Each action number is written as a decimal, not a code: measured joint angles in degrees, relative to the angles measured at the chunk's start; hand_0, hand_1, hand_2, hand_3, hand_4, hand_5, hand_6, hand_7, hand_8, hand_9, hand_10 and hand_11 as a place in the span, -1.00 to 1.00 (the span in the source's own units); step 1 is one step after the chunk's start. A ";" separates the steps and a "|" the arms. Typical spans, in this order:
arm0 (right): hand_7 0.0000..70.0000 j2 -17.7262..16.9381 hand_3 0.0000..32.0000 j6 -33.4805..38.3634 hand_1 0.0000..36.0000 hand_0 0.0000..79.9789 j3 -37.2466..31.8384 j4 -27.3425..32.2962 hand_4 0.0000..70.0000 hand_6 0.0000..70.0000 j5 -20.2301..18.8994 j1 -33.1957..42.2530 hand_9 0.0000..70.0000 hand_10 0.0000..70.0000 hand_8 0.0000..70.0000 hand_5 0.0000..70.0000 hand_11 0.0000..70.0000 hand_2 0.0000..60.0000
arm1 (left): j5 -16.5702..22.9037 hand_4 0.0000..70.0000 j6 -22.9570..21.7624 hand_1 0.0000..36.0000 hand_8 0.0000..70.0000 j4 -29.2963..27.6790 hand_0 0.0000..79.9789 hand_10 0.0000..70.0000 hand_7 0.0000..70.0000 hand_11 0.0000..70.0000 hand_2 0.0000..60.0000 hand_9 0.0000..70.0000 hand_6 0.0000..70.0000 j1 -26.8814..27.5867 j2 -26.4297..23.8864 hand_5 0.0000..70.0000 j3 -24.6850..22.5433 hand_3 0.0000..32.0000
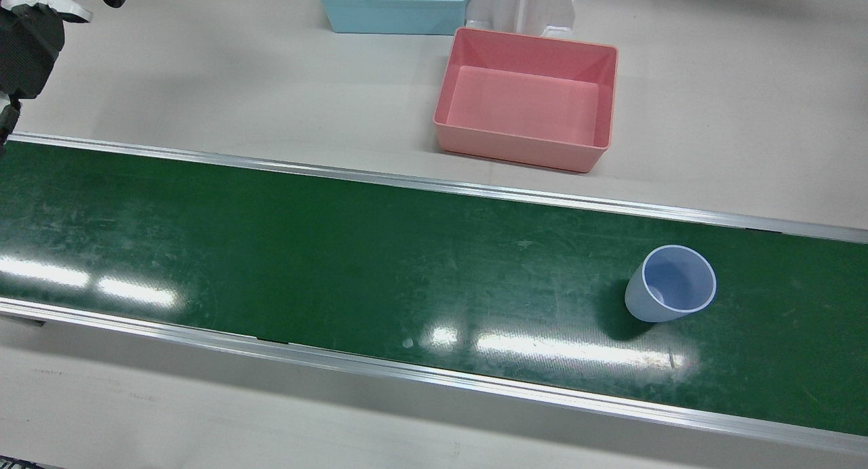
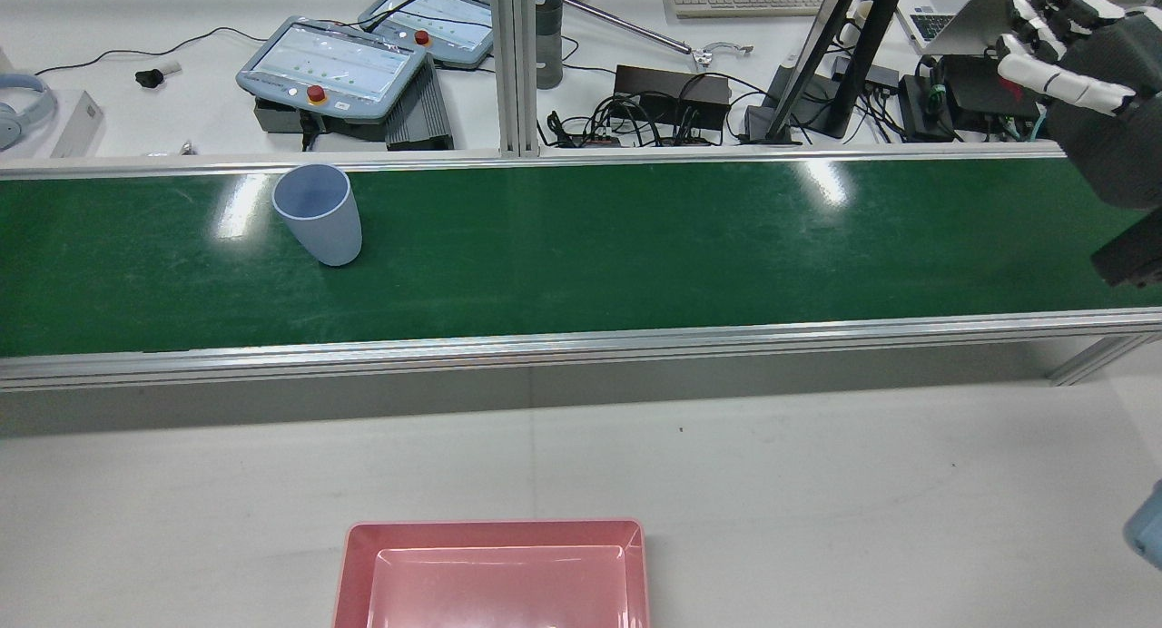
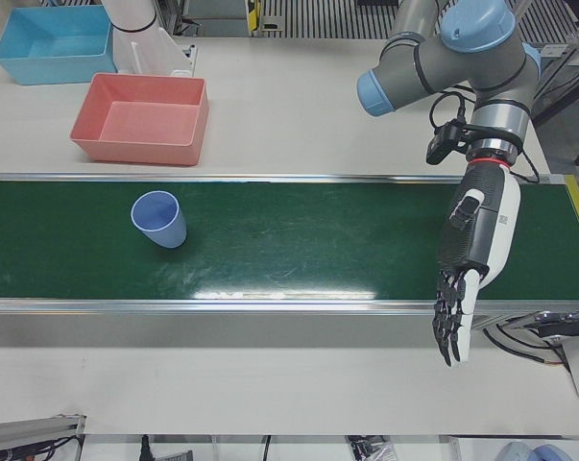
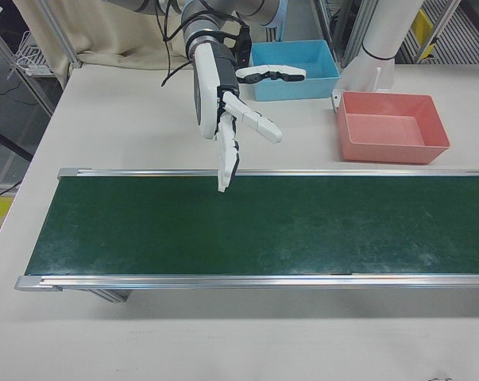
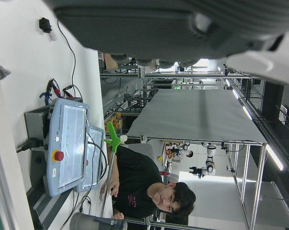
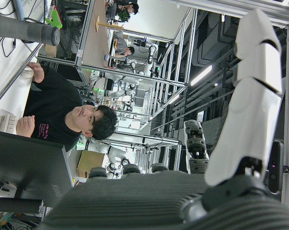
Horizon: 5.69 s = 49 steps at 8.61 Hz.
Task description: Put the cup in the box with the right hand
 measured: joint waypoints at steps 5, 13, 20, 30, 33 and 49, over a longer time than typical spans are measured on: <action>-0.34 0.07 -1.00 0.00 0.16 0.24 0.09 0.00 -1.00 -0.80 0.00 0.00 -0.68 -0.89 -0.87 -0.81 -0.78 -0.61 | 0.03 -1.00 -0.01 -1.00 -1.00 -0.01 -1.00 -1.00 -1.00 -1.00 -1.00 -1.00 -1.00 0.00 0.00 -1.00 0.02 -1.00; 0.04 0.61 -1.00 -0.08 0.09 0.23 -1.16 0.06 -1.00 -0.71 0.08 -0.36 -0.40 -0.80 -0.71 -0.81 -0.66 -0.62 | 0.05 -1.00 -0.07 -1.00 -1.00 -0.10 -1.00 -1.00 -1.00 -1.00 -1.00 -1.00 -1.00 -0.08 0.07 -1.00 0.26 -1.00; 0.42 8.53 -1.00 -3.81 -0.15 0.17 -15.18 10.01 -1.00 -0.62 4.85 -7.37 -0.03 -0.63 -0.48 -0.79 -0.42 -0.69 | 0.00 -1.00 -0.06 -1.00 -1.00 0.01 -1.00 -1.00 -1.00 -1.00 -1.00 -1.00 -1.00 -0.01 0.01 -1.00 0.07 -1.00; -0.27 15.01 -1.00 -7.20 -0.29 0.08 -20.77 11.35 -1.00 -0.83 12.20 -14.09 -0.80 -1.00 -0.97 -0.92 -1.00 -0.66 | 0.06 -1.00 0.00 -1.00 -1.00 0.09 -1.00 -1.00 -1.00 -1.00 -1.00 -1.00 -1.00 0.00 0.00 -1.00 -0.27 -1.00; -0.35 16.74 -1.00 -8.50 -0.22 0.12 -22.41 11.45 -1.00 -0.84 12.40 -16.73 -0.82 -1.00 -0.98 -0.91 -1.00 -0.64 | 0.06 -1.00 -0.02 -1.00 -1.00 0.12 -1.00 -1.00 -1.00 -1.00 -1.00 -1.00 -1.00 0.00 0.00 -1.00 -0.37 -1.00; -1.00 20.02 -1.00 -10.12 0.57 0.31 -22.34 11.85 -1.00 -1.00 11.80 -19.99 -1.00 -1.00 -1.00 -0.81 -1.00 -0.20 | 0.06 -1.00 0.00 -1.00 -1.00 0.06 -1.00 -1.00 -1.00 -1.00 -1.00 -1.00 -1.00 -0.09 0.00 -1.00 -0.40 -1.00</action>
